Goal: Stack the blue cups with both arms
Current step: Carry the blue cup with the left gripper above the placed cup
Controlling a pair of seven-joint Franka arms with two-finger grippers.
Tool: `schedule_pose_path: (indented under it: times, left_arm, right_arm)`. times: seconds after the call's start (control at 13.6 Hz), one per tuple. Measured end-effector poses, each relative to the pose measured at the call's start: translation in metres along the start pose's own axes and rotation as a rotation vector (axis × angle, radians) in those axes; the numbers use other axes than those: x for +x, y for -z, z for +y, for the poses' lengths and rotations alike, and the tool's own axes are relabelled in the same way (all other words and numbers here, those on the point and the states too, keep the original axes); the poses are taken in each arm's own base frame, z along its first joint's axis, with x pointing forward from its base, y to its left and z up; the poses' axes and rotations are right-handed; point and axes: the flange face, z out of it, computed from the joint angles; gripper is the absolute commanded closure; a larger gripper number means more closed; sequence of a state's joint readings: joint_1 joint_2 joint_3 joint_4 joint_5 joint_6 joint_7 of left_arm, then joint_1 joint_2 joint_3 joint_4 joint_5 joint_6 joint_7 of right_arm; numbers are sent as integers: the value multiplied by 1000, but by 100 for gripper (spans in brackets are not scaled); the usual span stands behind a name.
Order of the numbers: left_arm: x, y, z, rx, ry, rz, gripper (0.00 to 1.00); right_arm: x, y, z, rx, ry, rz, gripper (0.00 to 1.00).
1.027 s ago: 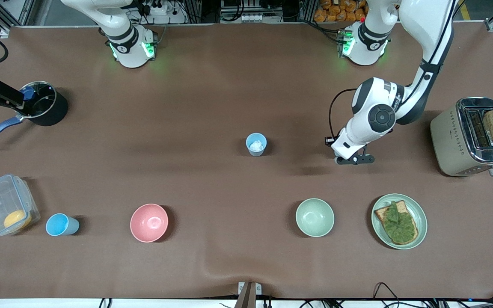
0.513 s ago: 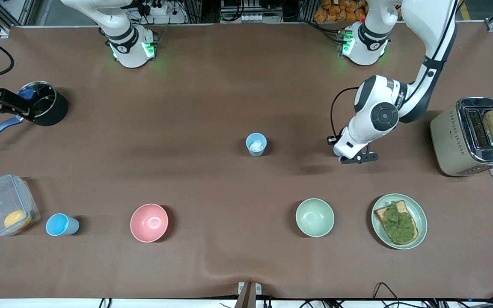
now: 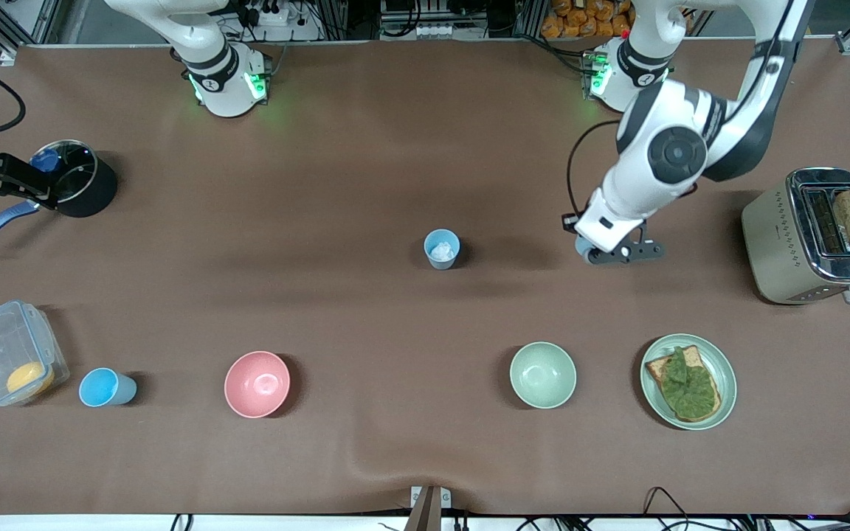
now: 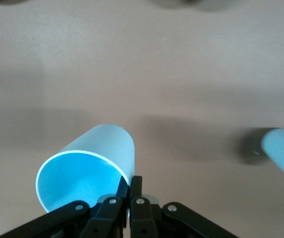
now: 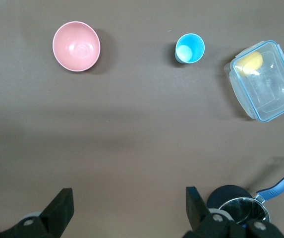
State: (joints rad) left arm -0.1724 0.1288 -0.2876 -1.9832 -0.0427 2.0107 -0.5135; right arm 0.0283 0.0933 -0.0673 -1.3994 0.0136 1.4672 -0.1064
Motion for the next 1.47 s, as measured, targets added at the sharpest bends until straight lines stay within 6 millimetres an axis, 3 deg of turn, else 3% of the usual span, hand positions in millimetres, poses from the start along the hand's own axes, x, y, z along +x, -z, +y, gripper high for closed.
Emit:
schedule_pose_path:
  times: [0.15, 0.44, 0.66, 0.88, 1.17, 1.47]
  left_arm:
    - [-13, 15, 34, -14, -27, 23, 100]
    - [-45, 23, 106, -36, -69, 39, 100]
    - [-58, 24, 156, -64, -84, 39, 100]
    - [-66, 11, 202, -78, -46, 27, 100]
    - [-59, -12, 232, -67, -22, 23, 100]
    - [-53, -40, 237, -38, -8, 2, 100]
  right_arm:
    - [0, 0, 0, 0, 0, -1, 0]
    - [0, 0, -1, 0, 1, -4, 0]
    - [0, 0, -1, 1, 2, -4, 0]
    - [-1, -1, -1, 1, 2, -8, 0]
    - [-2, -1, -1, 2, 1, -16, 0]
    - [-3, -2, -1, 3, 1, -27, 0]
